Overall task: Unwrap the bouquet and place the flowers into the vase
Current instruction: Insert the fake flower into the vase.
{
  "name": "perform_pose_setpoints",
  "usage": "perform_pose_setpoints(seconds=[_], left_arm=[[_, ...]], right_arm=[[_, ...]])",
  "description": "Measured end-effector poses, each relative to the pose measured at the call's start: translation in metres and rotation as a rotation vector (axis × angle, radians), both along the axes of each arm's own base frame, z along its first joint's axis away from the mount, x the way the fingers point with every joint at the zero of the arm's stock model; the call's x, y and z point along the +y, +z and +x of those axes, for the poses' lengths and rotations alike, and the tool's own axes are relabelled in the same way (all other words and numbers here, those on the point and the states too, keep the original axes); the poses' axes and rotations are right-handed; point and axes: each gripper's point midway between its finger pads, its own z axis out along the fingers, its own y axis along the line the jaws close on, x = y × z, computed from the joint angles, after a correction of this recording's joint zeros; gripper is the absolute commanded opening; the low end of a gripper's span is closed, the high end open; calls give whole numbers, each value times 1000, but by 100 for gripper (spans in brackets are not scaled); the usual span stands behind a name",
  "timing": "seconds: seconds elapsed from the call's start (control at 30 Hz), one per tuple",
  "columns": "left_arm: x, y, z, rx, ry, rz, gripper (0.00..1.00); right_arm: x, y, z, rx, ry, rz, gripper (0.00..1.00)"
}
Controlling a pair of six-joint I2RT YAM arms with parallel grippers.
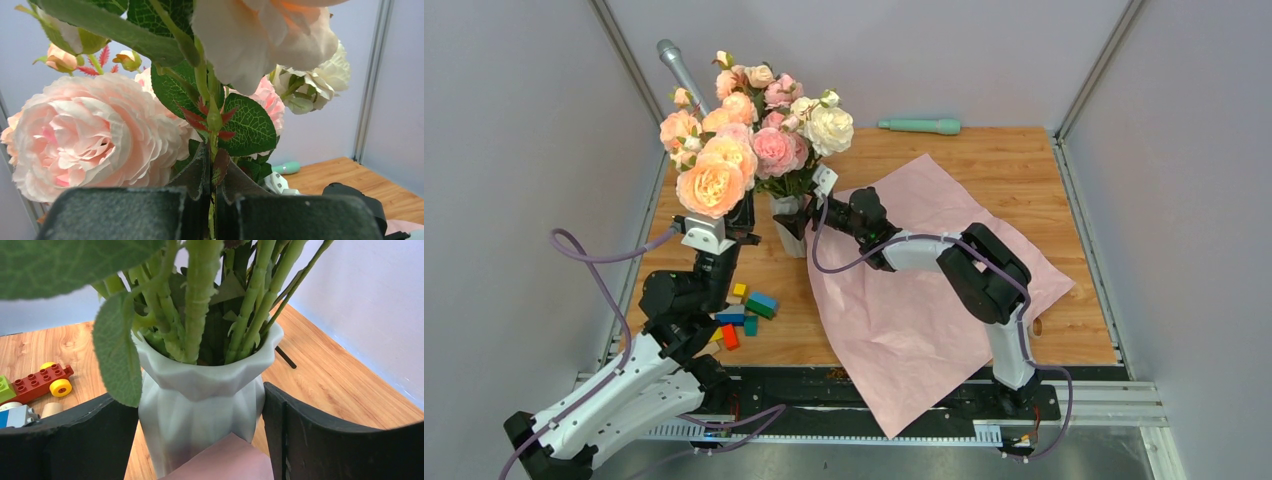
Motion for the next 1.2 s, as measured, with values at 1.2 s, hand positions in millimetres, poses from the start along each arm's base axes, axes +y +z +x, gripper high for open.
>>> perform_pose_setpoints(seconds=[1.2], left_arm=[[-32, -85, 41, 209, 7, 40, 0]], right_arm=[[-11, -2, -5, -14, -32, 43, 35]])
